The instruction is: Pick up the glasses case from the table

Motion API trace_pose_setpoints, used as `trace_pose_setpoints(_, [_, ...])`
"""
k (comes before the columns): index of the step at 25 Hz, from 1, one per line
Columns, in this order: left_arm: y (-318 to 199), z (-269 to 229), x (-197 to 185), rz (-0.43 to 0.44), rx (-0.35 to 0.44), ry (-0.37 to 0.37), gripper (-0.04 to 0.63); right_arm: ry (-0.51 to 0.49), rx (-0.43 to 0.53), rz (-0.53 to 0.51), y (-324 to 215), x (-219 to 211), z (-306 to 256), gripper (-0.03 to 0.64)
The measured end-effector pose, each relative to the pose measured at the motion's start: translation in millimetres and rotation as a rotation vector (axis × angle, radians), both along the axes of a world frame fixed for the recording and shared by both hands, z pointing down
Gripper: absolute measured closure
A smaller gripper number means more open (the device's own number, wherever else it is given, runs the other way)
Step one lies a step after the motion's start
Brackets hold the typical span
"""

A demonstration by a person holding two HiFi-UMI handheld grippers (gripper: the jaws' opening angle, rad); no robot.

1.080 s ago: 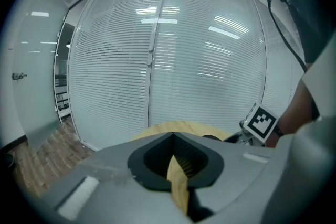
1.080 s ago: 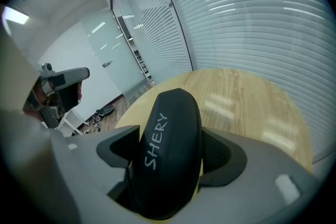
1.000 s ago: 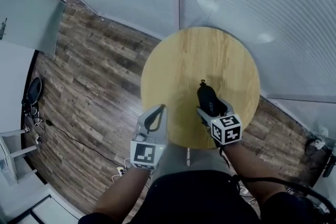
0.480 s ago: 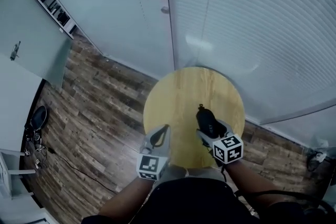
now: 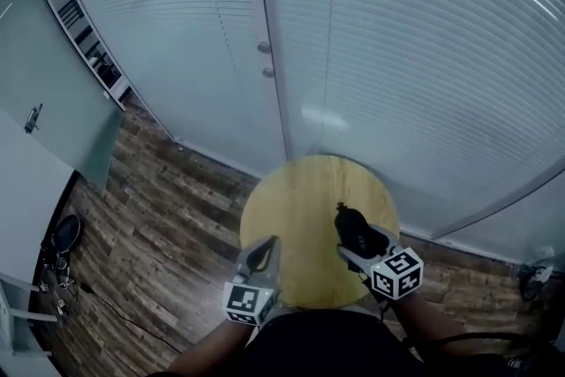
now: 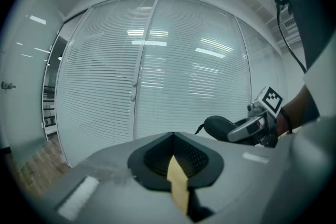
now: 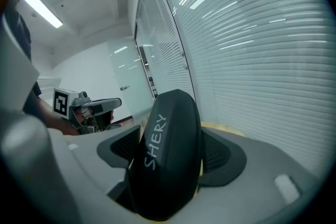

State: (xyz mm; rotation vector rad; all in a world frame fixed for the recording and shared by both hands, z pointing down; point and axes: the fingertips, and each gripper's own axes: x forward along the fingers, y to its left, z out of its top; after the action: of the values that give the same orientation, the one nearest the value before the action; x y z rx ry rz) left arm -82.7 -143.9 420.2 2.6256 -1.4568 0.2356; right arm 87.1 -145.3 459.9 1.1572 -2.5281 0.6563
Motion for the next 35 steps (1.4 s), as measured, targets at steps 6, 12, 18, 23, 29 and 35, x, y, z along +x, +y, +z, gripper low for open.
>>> trace_pose_setpoints(6, [-4,-25,-4,-0.001,0.065,-0.002,0.591,-0.048,0.086,0.024,8,15,-41,0.259])
trace_pose_setpoints(12, [-11,-40,-2,0.009,0.109,-0.019,0.591,-0.08,0.153,0.061,0,27,-63,0.261])
trace_pose_setpoints(18, [-17,-46,-7,0.011,0.119,-0.037,0.592,-0.053,0.171,0.071,-4,26,-69,0.264])
trace_pose_setpoints(23, [-9,-43,-14,-0.011,0.124,-0.023,0.592,-0.052,0.175,0.089,-3,25,-68,0.264])
trace_pose_setpoints(29, [-17,-39,-14,-0.022,0.105,-0.019,0.592,-0.069,0.169,0.094,-9,27,-67,0.265])
trace_pose_setpoints(35, [-23,-36,-22,-0.03,0.091,-0.032,0.591,-0.099,0.185,0.106,-9,23,-76,0.267])
